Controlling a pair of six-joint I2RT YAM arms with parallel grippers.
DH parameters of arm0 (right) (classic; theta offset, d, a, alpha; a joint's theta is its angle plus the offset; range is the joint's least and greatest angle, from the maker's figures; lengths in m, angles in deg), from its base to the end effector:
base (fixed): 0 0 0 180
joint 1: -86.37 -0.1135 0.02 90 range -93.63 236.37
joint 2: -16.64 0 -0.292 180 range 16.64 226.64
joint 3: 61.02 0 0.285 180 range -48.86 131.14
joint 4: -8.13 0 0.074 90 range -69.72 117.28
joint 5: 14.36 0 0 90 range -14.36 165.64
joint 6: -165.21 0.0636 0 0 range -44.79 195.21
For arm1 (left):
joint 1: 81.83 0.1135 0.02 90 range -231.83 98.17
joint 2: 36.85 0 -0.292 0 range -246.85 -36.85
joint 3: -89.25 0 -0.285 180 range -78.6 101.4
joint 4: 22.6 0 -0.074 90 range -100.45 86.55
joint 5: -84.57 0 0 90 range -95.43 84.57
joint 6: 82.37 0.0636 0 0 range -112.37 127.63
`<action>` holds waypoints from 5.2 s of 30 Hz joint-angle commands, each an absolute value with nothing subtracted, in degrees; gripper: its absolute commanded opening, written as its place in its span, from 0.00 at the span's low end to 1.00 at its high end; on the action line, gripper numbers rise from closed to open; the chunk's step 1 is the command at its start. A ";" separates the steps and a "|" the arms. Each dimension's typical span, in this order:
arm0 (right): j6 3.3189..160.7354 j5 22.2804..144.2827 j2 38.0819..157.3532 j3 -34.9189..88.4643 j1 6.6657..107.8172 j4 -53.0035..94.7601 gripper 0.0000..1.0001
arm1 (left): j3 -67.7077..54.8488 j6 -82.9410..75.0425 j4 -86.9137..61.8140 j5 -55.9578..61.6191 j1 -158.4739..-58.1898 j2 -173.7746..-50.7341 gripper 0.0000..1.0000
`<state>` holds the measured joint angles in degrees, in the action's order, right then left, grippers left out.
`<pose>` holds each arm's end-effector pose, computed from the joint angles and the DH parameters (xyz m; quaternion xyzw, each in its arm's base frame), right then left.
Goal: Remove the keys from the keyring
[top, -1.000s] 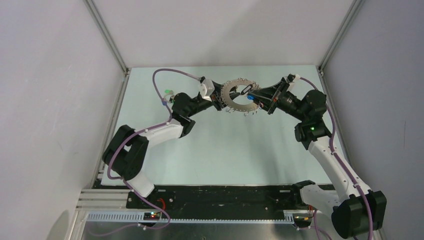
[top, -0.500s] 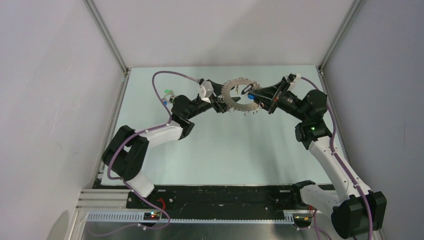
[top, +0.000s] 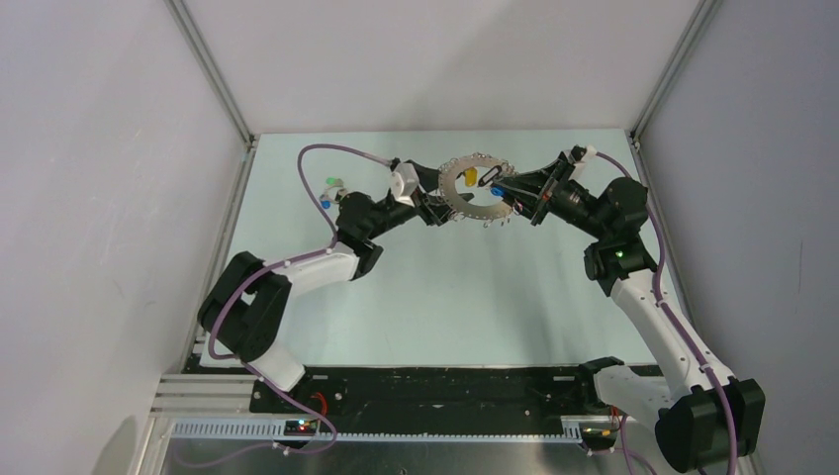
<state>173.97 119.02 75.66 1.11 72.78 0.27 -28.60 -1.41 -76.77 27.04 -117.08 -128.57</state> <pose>0.2544 0.1064 0.4022 0.1901 0.6282 0.7264 0.2037 0.3010 -0.2545 0.3179 0.3467 0.4518 -0.4445 0.6914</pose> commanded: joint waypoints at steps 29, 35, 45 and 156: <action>175.13 119.37 75.17 4.56 73.11 -4.02 0.00 | -21.13 -4.61 -80.41 27.74 -117.86 -132.56 0.50; 174.97 119.39 74.87 4.49 73.12 -3.64 0.00 | -19.82 -5.56 -80.41 28.26 -117.86 -134.14 0.27; 172.80 122.22 73.74 4.47 74.19 -2.01 0.00 | -23.22 -3.94 -79.60 27.72 -116.72 -130.73 0.00; 60.23 108.18 91.49 -2.81 41.91 -24.30 0.45 | -19.46 27.81 10.91 11.48 -118.69 -89.73 0.00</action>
